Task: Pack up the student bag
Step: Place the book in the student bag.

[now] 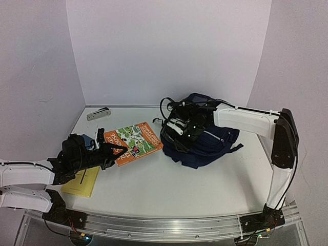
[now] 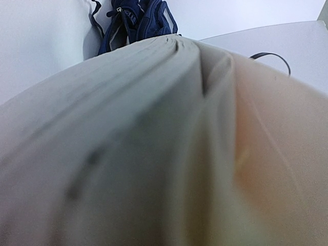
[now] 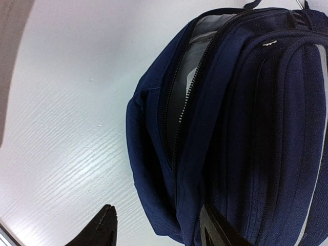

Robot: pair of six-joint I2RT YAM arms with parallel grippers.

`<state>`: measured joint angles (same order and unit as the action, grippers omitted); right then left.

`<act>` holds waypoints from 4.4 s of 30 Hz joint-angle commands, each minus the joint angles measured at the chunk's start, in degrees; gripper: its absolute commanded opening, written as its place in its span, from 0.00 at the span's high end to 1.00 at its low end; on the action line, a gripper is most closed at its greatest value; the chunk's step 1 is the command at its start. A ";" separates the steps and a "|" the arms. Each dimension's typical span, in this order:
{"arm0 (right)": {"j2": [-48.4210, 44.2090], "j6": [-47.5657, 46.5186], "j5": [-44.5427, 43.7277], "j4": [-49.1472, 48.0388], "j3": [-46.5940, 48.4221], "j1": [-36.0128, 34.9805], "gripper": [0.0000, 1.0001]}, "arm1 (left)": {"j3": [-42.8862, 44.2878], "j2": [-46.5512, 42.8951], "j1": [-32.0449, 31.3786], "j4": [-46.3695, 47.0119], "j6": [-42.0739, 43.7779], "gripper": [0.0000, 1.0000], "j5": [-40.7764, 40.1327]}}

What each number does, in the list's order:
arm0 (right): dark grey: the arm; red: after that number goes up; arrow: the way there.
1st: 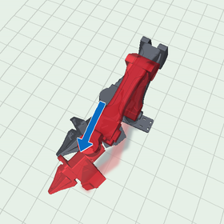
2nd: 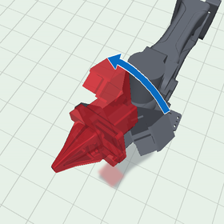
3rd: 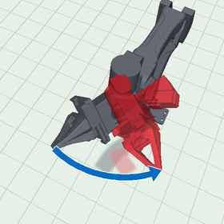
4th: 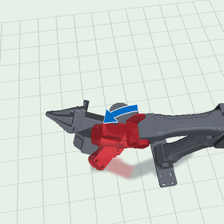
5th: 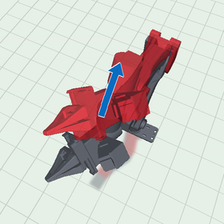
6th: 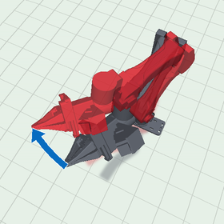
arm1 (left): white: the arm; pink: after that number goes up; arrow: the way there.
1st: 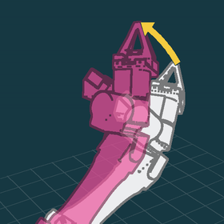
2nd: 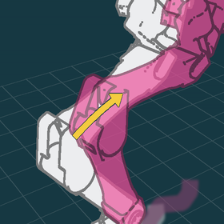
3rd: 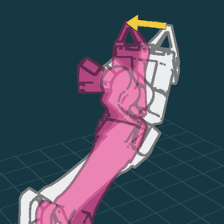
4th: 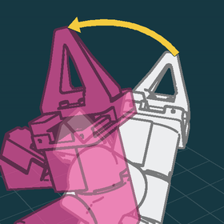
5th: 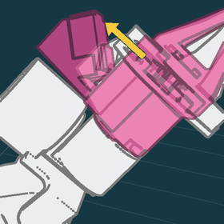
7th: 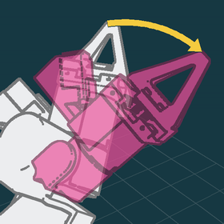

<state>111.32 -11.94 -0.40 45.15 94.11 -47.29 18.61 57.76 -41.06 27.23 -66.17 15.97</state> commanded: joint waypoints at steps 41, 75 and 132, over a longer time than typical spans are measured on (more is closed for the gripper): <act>-3.42 -4.30 -6.86 -4.86 10.14 -0.01 1.00 | 1.11 10.71 0.24 19.03 0.09 1.00 4.90; 0.44 -3.59 5.52 5.72 27.94 1.69 1.00 | 18.80 35.95 -3.28 35.39 -1.87 1.00 14.76; 3.53 4.55 24.00 7.61 29.83 3.25 1.00 | 28.42 43.23 -5.65 30.49 -12.36 1.00 -5.17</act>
<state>115.83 -8.28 19.30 57.34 121.51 -43.07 43.88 101.13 -46.39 48.02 -79.16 15.69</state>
